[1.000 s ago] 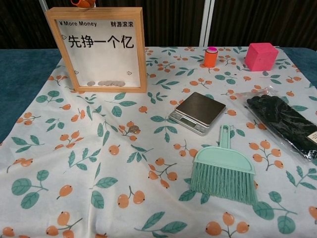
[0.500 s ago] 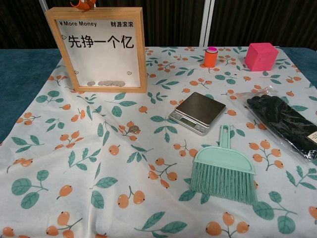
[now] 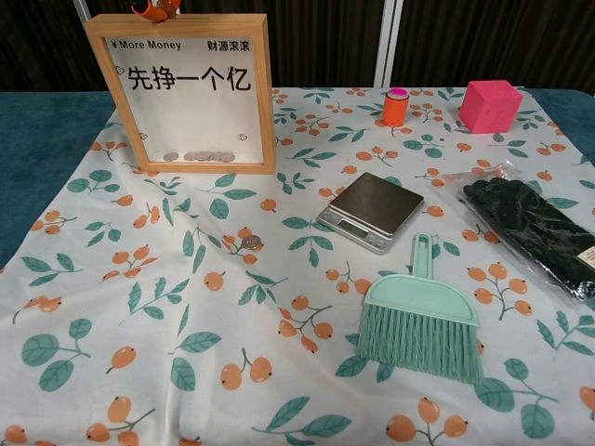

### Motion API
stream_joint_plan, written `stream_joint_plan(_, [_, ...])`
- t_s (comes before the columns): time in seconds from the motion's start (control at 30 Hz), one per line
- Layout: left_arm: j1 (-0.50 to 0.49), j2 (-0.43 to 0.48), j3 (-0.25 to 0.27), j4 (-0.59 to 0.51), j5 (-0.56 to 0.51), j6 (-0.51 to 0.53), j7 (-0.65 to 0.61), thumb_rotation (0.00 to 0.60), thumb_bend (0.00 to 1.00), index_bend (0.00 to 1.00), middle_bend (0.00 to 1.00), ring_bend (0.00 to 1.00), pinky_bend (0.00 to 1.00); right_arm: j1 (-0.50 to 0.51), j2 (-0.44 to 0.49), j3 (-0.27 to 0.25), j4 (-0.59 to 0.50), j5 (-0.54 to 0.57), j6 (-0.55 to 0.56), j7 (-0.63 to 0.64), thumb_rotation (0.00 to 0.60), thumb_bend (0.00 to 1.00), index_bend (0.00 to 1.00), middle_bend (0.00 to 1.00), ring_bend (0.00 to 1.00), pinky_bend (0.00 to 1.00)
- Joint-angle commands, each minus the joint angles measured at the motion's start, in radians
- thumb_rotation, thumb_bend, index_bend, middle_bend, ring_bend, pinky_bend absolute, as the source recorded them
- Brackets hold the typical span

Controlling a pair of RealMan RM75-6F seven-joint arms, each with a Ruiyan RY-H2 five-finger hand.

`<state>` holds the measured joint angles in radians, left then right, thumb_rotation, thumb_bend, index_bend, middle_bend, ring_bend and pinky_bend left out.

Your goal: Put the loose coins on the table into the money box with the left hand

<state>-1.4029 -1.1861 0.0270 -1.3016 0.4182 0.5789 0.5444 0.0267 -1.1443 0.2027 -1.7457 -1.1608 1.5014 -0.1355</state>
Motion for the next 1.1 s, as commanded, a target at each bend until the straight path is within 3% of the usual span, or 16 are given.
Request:
stream_joint_plan(0.03, [-0.003, 0.0, 0.003, -0.001, -0.003, -0.001, 0.003, 0.6, 0.36, 0.58, 0.15, 0.0, 0.0, 0.0, 0.002, 0.0, -0.002, 0.001, -0.001, 0.0, 0.6, 0.39, 0.12, 0.03, 0.05, 0.0])
stream_joint_plan(0.8, [-0.011, 0.015, -0.001, -0.025, 0.007, 0.018, -0.003, 0.6, 0.22, 0.49, 0.15, 0.0, 0.0, 0.003, 0.0, -0.001, 0.001, 0.001, -0.005, -0.002, 0.6, 0.39, 0.12, 0.03, 0.05, 0.0])
stream_joint_plan(0.97, [0.017, 0.043, -0.054, -0.065, 0.081, 0.065, -0.063, 0.6, 0.24, 0.53, 0.16, 0.0, 0.0, 0.004, 0.0, 0.0, 0.001, 0.004, -0.006, 0.0, 0.6, 0.39, 0.12, 0.03, 0.05, 0.0])
stream_joint_plan(1.1, [0.088, 0.105, -0.12, -0.165, 0.21, 0.17, -0.164, 0.6, 0.26, 0.55, 0.17, 0.0, 0.0, 0.004, 0.0, 0.001, 0.0, 0.005, -0.006, -0.001, 0.6, 0.39, 0.12, 0.03, 0.05, 0.0])
